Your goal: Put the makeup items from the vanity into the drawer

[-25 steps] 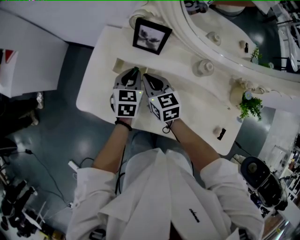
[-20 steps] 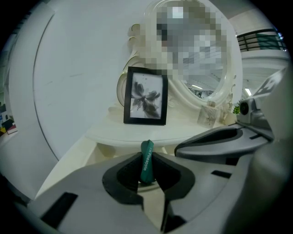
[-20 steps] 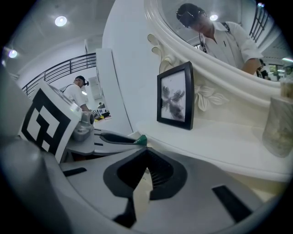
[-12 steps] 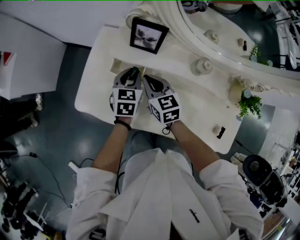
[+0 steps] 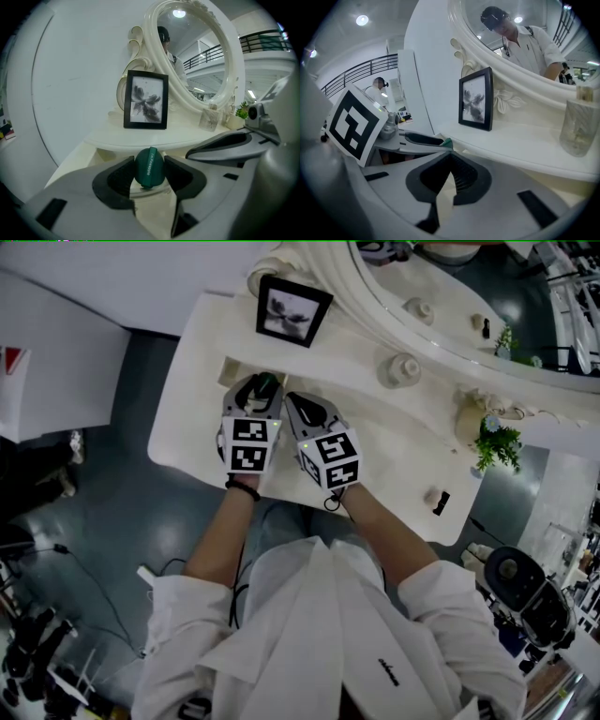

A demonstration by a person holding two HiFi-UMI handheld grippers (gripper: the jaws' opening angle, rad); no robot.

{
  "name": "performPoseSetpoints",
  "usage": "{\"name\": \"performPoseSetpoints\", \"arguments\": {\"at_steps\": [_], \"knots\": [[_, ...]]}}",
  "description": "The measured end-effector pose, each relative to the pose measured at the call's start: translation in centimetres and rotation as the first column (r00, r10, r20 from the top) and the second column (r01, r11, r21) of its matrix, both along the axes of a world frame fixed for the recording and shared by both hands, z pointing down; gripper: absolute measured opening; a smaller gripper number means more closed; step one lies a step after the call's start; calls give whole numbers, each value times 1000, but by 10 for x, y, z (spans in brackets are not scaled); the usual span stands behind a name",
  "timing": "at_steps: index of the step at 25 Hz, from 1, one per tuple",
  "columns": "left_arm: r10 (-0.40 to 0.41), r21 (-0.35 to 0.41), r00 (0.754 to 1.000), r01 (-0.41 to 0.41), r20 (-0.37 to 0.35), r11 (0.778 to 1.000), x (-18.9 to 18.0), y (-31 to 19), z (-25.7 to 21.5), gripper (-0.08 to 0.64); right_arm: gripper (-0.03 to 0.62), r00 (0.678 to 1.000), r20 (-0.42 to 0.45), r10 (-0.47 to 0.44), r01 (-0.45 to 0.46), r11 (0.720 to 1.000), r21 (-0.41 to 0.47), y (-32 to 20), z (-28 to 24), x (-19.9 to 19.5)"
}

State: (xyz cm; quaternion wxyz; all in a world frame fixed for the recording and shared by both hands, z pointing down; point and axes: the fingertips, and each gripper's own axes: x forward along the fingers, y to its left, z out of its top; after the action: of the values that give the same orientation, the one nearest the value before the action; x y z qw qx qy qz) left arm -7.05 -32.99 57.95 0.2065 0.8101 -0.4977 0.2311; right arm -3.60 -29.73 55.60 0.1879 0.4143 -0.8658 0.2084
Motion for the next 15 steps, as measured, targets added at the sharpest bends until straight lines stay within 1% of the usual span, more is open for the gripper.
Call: {"name": "performPoseSetpoints", "arguments": {"at_steps": [3, 9, 12, 15], "knots": [[1, 11, 1000, -1, 3, 1000, -1, -2, -1, 229, 18, 1000, -1, 4, -4, 1000, 2, 2, 1, 3], [-5, 29, 1000, 5, 8, 1000, -1, -2, -4, 238, 18, 1000, 0, 14, -14, 1000, 7, 6, 0, 9], [-17, 39, 1000, 16, 17, 999, -2, 0, -11, 276, 18, 1000, 4, 15, -15, 1000, 11, 10, -6, 11], [-26, 46, 1000, 25, 13, 999, -4, 1, -14, 284, 18, 1000, 4, 17, -17, 1000, 11, 14, -7, 13]]}}
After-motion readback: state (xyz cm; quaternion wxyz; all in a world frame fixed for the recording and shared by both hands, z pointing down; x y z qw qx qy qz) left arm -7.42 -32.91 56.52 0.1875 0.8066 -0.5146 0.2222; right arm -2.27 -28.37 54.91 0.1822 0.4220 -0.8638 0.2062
